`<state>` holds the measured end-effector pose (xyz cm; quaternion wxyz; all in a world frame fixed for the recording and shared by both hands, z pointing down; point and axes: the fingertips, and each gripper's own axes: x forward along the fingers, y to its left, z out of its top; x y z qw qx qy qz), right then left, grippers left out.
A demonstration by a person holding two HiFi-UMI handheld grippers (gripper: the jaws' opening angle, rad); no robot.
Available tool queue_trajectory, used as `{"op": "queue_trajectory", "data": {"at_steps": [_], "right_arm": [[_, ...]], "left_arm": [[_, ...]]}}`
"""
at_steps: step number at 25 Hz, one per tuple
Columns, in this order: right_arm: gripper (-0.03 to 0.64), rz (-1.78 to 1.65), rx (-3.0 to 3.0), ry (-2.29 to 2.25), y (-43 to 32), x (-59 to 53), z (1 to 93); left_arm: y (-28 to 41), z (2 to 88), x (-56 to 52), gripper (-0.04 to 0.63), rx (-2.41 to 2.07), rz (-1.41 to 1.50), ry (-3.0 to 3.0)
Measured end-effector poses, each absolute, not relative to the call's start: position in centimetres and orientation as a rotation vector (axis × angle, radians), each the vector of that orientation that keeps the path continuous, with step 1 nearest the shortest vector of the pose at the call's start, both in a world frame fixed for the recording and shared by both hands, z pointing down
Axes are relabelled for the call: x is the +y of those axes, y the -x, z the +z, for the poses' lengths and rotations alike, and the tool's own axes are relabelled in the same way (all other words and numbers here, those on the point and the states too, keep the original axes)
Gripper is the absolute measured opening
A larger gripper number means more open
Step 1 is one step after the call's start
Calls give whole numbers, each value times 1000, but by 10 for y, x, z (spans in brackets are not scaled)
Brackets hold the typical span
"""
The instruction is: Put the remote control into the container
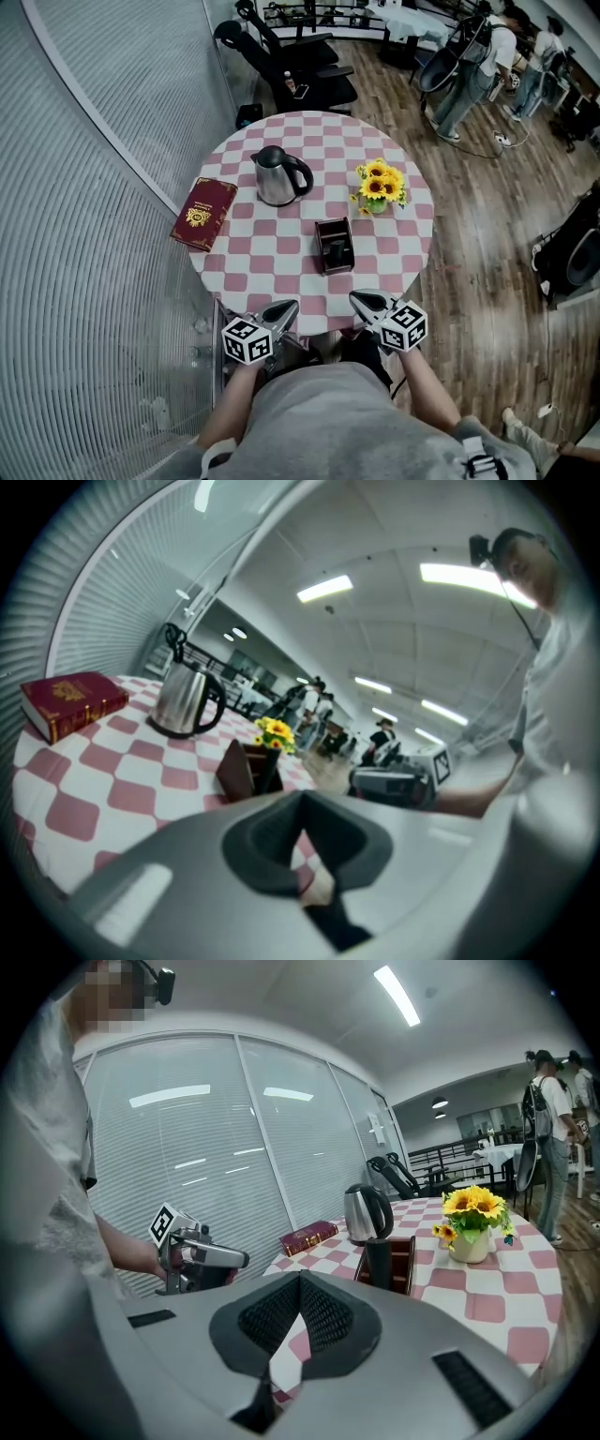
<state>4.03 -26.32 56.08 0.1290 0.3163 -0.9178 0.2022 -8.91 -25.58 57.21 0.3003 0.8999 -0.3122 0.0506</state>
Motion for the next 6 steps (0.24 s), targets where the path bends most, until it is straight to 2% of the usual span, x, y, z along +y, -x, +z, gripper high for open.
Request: {"op": "queue_trajectory", "data": {"at_steps": [6], "right_arm": [[15, 597, -2672, -931, -44, -263, 562]], "left_arm": [[90, 574, -255, -2, -837, 135, -2387]]}}
